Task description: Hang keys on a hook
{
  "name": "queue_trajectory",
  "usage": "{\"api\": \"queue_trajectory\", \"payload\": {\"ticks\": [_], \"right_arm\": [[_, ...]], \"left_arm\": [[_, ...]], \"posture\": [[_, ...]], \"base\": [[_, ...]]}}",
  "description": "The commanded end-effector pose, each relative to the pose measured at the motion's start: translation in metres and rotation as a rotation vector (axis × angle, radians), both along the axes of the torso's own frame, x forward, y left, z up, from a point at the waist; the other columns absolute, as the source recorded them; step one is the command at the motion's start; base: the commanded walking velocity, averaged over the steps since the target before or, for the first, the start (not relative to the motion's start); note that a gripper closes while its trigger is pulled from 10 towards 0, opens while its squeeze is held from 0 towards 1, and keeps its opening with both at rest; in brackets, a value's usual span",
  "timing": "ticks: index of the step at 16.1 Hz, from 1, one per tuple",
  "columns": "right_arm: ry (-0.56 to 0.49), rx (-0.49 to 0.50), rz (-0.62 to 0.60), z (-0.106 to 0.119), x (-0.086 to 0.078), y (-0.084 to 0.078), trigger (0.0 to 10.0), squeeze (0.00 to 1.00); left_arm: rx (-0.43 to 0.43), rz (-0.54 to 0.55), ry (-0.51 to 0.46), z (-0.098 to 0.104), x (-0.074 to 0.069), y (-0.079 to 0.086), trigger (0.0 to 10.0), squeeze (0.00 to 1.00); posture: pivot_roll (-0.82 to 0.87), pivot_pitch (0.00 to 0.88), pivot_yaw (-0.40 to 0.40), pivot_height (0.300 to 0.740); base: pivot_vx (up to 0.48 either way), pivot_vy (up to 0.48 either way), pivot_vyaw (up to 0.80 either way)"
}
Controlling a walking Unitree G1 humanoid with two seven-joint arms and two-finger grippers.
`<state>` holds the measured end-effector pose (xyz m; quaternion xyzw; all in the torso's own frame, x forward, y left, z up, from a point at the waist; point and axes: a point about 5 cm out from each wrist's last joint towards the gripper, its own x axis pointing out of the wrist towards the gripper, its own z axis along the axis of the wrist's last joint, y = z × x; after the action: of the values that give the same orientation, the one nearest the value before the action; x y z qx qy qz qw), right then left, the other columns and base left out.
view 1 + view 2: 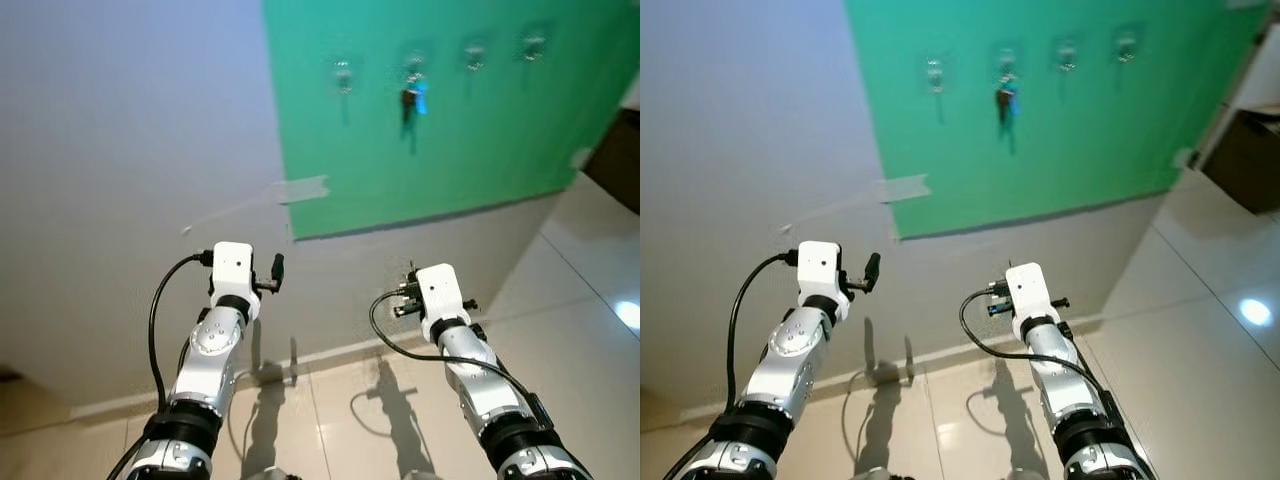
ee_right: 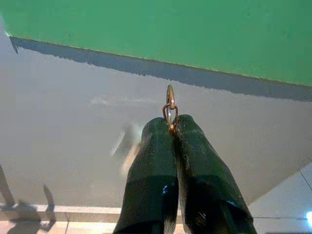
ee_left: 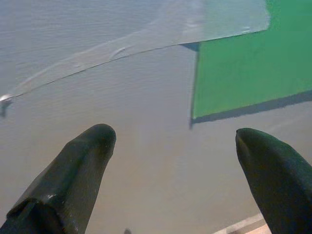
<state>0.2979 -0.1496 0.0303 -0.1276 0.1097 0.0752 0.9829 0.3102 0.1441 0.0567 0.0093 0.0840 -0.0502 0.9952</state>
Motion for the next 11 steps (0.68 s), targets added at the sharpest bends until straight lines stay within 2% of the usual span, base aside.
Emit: {"api": "queue_trajectory", "payload": {"ticks": [1, 4, 8, 11], "right_arm": [[-0.019, 0.002, -0.026, 0.0054, 0.0043, -0.0019, 10.0, 0.00], [-0.018, 0.030, 0.020, 0.0074, 0.0043, 0.0024, 10.0, 0.00], [-0.022, 0.052, -0.004, 0.0066, 0.0035, 0.0022, 10.0, 0.00], [-0.040, 0.073, -0.009, 0.0087, 0.0040, -0.0001, 10.0, 0.00]], "left_arm": [[0.013, 0.011, 0.014, -0.0016, -0.0011, 0.0026, 10.0, 0.00], [0.009, 0.014, 0.017, -0.0020, -0.0009, 0.0028, 10.0, 0.00], [0.012, 0.016, 0.017, -0.0019, -0.0018, 0.0034, 10.0, 0.00], [0.011, 0.018, 0.019, -0.0025, -0.0023, 0.0031, 10.0, 0.00]], "posture": [[-0.13, 0.000, 0.090, 0.740], [-0.13, 0.000, 0.090, 0.740], [-0.12, 0.000, 0.089, 0.740], [-0.12, 0.000, 0.085, 0.740]], "base": [[0.000, 0.000, 0.00], [0.000, 0.000, 0.00], [0.000, 0.000, 0.59], [0.000, 0.000, 0.00]]}}
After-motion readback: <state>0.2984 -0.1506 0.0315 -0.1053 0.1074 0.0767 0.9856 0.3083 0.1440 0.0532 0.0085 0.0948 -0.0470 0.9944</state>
